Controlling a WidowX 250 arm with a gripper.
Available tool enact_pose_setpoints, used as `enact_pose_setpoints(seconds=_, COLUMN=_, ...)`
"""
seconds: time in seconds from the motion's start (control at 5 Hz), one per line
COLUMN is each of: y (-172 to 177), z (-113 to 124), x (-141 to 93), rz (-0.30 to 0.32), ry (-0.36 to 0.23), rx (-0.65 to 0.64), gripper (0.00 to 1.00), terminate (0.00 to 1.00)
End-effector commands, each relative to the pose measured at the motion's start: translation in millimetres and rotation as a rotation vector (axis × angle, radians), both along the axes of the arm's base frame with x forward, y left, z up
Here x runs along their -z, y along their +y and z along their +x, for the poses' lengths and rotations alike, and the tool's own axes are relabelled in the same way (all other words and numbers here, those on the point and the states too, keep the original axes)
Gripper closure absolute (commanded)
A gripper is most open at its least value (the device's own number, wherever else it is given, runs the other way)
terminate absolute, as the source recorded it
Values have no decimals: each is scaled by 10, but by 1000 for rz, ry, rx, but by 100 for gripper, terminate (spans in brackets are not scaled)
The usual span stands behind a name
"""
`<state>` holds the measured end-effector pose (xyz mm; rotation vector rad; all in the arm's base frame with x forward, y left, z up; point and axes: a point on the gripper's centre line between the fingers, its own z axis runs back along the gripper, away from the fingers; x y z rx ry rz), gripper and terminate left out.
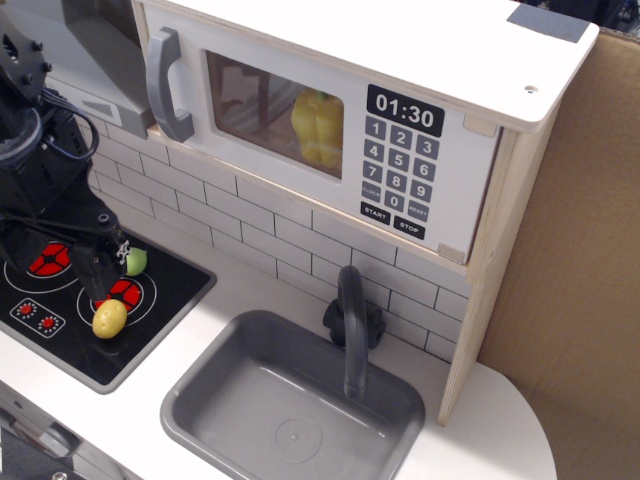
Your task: Open microwave
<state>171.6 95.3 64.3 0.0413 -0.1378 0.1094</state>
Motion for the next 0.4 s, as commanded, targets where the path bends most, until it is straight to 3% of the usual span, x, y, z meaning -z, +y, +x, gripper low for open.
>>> enact_pose_setpoints(seconds=0.0, y=0, z=0, x=0, rz=0, ry=0, rx=0, gripper=0, terminate=0)
enact_pose_setpoints(seconds=0.2, y=179, z=263, x=-110, rz=-36, ry=-20, rx=-6, gripper=0, terminate=0)
